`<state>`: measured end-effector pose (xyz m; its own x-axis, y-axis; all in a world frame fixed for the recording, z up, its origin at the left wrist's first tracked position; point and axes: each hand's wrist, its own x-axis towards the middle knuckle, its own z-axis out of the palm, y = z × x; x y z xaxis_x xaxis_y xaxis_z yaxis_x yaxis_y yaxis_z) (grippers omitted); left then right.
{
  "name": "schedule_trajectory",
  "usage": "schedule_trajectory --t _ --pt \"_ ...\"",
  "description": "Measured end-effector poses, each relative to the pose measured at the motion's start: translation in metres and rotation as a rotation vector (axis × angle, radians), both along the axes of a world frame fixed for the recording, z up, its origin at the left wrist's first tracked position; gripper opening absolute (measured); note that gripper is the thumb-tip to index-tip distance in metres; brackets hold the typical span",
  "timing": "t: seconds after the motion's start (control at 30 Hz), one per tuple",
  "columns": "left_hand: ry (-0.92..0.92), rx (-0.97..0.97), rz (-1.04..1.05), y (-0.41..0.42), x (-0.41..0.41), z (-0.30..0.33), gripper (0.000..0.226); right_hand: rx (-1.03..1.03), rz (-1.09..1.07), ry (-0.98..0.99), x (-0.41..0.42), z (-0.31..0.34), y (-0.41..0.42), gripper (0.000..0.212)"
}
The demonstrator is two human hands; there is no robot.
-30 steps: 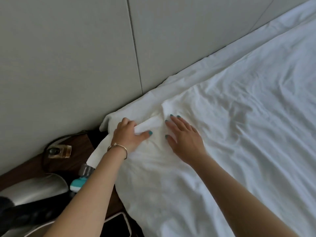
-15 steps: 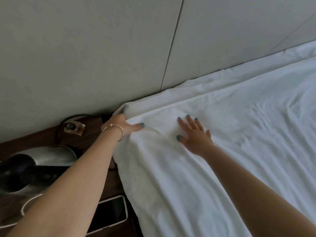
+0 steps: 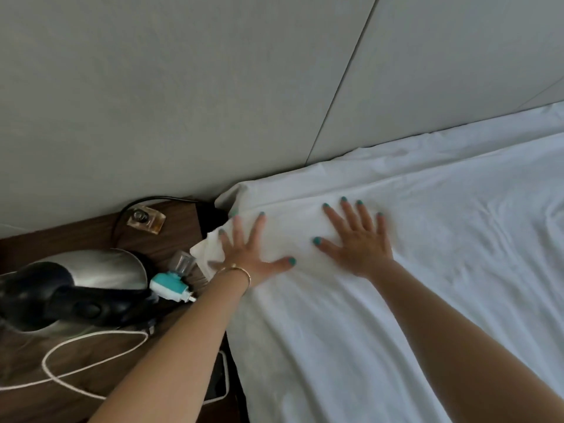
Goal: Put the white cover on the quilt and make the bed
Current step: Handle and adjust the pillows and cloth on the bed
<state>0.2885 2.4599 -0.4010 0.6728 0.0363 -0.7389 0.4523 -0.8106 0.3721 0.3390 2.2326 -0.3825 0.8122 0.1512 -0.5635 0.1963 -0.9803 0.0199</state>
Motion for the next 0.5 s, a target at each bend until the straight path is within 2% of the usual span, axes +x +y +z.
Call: schedule_trajectory --t 0.03,0.1,0.17,0.23,0.3,0.33,0.4,0.5 --pt "0.035 -0.002 0.055 0.005 0.003 0.001 0.119 -0.005 -0.029 0.003 0.002 -0.003 -0.004 0.078" --pt "-0.019 0.076 0.002 0.003 0.017 0.011 0.12 0.047 -0.031 0.008 0.006 -0.002 -0.004 0.082" --pt "-0.249 0.109 -0.128 -0.006 0.033 0.015 0.1 0.158 0.006 -0.033 0.014 0.005 -0.003 0.082" --pt "-0.376 0.062 -0.244 -0.016 0.045 0.016 0.084 0.244 0.074 -0.058 0.03 0.014 -0.002 0.075" --pt "-0.407 0.08 -0.292 -0.018 0.053 0.012 0.086 0.251 0.184 -0.074 0.048 0.02 0.0 0.077" --pt "-0.426 0.117 -0.303 -0.018 0.055 0.011 0.09 0.242 0.228 -0.077 0.056 0.022 0.003 0.085" --pt "-0.444 0.185 -0.327 -0.019 0.059 0.01 0.094 0.247 0.249 -0.043 0.066 0.022 0.009 0.102" --pt "-0.394 0.272 -0.375 -0.021 0.062 0.01 0.097 0.251 0.247 -0.028 0.07 0.017 0.013 0.107"
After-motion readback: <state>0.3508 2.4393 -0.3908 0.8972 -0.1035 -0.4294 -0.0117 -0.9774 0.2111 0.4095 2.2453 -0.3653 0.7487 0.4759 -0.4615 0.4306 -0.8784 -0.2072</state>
